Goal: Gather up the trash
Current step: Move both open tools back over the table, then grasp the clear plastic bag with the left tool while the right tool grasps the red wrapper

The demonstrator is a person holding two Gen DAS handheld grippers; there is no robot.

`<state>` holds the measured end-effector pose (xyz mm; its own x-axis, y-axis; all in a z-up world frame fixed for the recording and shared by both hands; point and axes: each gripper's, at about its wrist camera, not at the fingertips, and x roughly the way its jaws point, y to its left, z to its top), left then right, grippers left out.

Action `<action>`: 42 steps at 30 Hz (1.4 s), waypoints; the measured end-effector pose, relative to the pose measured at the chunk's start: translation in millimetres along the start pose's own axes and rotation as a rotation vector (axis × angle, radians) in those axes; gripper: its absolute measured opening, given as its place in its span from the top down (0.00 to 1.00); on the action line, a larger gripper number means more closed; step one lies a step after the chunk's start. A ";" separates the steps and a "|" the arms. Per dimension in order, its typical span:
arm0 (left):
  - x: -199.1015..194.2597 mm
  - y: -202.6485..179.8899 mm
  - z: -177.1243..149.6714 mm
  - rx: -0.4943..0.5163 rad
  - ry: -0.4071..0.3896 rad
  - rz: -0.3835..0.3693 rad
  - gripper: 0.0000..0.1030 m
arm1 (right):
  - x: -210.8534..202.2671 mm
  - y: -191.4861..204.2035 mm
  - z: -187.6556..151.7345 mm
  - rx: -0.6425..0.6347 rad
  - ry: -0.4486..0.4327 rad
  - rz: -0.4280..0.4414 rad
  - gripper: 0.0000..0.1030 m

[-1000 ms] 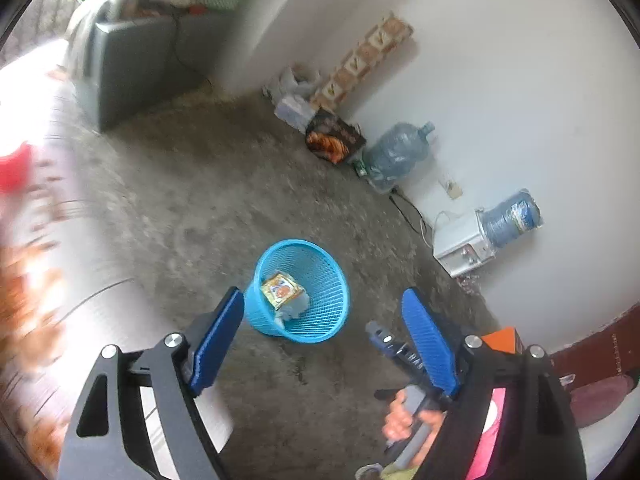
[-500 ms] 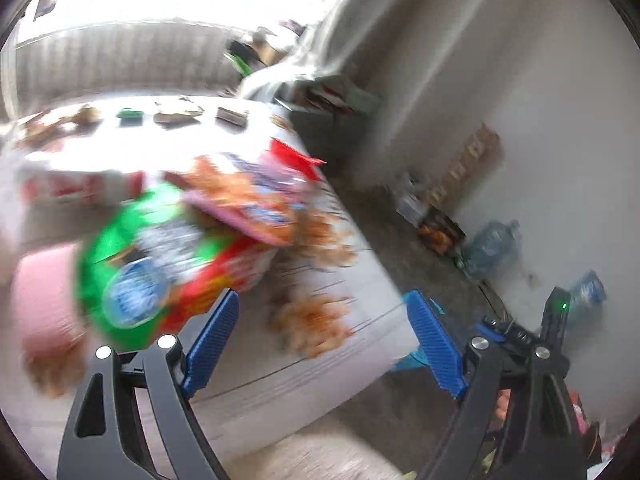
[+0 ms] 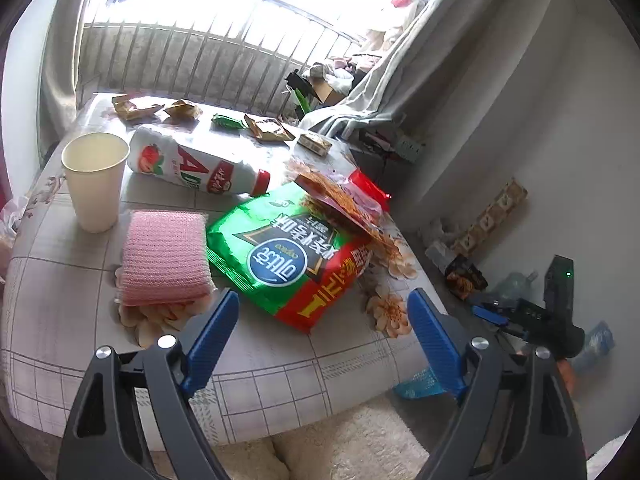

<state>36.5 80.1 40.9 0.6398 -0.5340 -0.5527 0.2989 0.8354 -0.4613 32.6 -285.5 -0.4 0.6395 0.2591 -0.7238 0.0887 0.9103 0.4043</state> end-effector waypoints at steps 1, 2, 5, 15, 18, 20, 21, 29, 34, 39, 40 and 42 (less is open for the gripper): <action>0.5 -0.6 3.8 -0.005 -0.003 -0.009 0.19 | 3.3 5.2 5.4 -0.012 0.000 0.000 0.27; 1.2 -2.0 6.5 -0.004 -0.006 -0.015 0.19 | 7.8 9.4 11.4 -0.021 -0.002 0.000 0.27; 8.8 -14.8 33.9 0.023 -0.012 -0.069 0.19 | 15.4 17.6 33.2 -0.037 -0.023 0.002 0.27; 144.0 -51.7 161.3 0.012 0.280 -0.186 0.21 | 69.0 -28.0 126.4 0.204 0.010 0.219 0.29; 202.5 -56.3 183.1 0.036 0.372 -0.116 0.27 | 91.8 -44.1 143.3 0.279 0.051 0.245 0.30; 242.3 -55.0 193.4 0.017 0.441 -0.082 0.34 | 110.9 -54.2 154.6 0.330 0.083 0.261 0.30; 255.5 -53.1 195.3 0.001 0.464 -0.071 0.35 | 122.2 -59.4 161.1 0.354 0.098 0.264 0.32; 330.0 -34.1 204.8 -0.081 0.547 0.038 0.40 | 176.2 -84.0 185.9 0.501 0.170 0.295 0.39; 358.2 -24.4 199.5 -0.109 0.618 0.062 0.43 | 196.0 -84.5 190.3 0.516 0.205 0.296 0.45; 370.3 -19.0 194.9 -0.144 0.643 0.042 0.50 | 195.6 -82.6 194.0 0.509 0.201 0.298 0.52; 370.4 -18.7 194.0 -0.145 0.646 0.039 0.51 | 196.1 -82.4 193.1 0.509 0.205 0.296 0.54; 369.3 -18.4 193.0 -0.149 0.649 0.030 0.56 | 194.2 -83.0 193.2 0.501 0.208 0.294 0.60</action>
<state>403.9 -107.5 -20.8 0.0760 -0.5194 -0.8511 0.1565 0.8492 -0.5043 296.9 -373.1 -66.5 0.5343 0.5797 -0.6152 0.3115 0.5415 0.7809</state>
